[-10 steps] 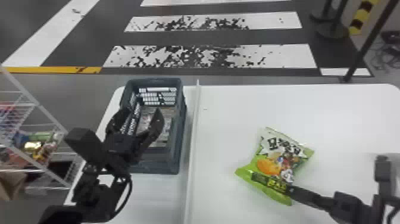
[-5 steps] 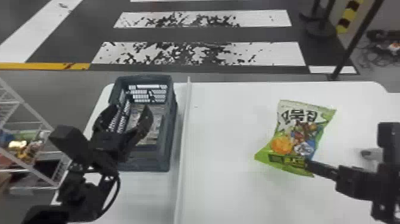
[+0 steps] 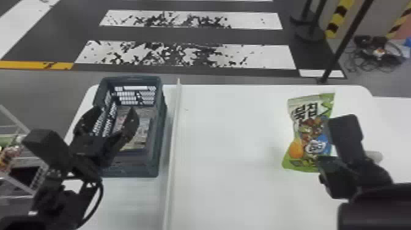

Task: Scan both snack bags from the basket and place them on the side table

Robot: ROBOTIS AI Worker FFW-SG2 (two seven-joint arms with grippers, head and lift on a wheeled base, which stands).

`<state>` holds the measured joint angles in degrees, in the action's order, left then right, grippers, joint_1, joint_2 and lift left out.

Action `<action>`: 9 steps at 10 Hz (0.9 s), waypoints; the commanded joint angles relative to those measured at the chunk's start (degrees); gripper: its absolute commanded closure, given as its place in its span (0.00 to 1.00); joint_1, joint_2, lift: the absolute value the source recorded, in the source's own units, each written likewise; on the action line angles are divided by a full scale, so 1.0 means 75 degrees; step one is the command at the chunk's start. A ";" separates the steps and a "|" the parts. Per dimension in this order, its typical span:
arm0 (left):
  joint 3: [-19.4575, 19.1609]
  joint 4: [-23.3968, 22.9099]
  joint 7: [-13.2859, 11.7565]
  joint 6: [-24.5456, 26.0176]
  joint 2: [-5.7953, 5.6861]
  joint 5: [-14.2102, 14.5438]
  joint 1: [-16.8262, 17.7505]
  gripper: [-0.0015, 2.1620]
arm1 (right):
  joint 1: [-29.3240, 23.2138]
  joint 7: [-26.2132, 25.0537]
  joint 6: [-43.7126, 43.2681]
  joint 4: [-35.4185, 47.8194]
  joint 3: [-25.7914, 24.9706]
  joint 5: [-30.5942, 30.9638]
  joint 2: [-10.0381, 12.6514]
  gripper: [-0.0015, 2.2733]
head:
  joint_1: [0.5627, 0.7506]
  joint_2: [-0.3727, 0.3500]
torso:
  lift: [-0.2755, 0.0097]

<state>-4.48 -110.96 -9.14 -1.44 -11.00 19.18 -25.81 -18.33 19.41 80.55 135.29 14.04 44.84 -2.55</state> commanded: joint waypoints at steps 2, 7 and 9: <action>0.0000 0.0029 0.0000 0.0000 -0.0033 0.0045 0.0008 0.07 | 0.0171 -0.0503 0.0036 -0.1387 0.1889 0.3092 -0.0516 0.99 | 0.70 0.49 | 0.70; -0.0012 0.0135 0.0000 0.0000 -0.0068 0.0127 0.0043 0.07 | 0.0476 -0.0292 0.0200 -0.3695 0.4104 0.4792 -0.0832 0.85 | 0.70 0.55 | 0.70; -0.0023 0.0170 0.0000 0.0000 -0.0092 0.0162 0.0055 0.07 | 0.0405 -0.0292 0.0270 -0.3648 0.4479 0.4557 -0.0844 0.07 | 0.70 0.61 | 0.70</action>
<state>-4.65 -109.79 -9.14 -1.44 -11.65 20.35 -25.42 -15.16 17.19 82.36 107.71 46.91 79.67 -8.87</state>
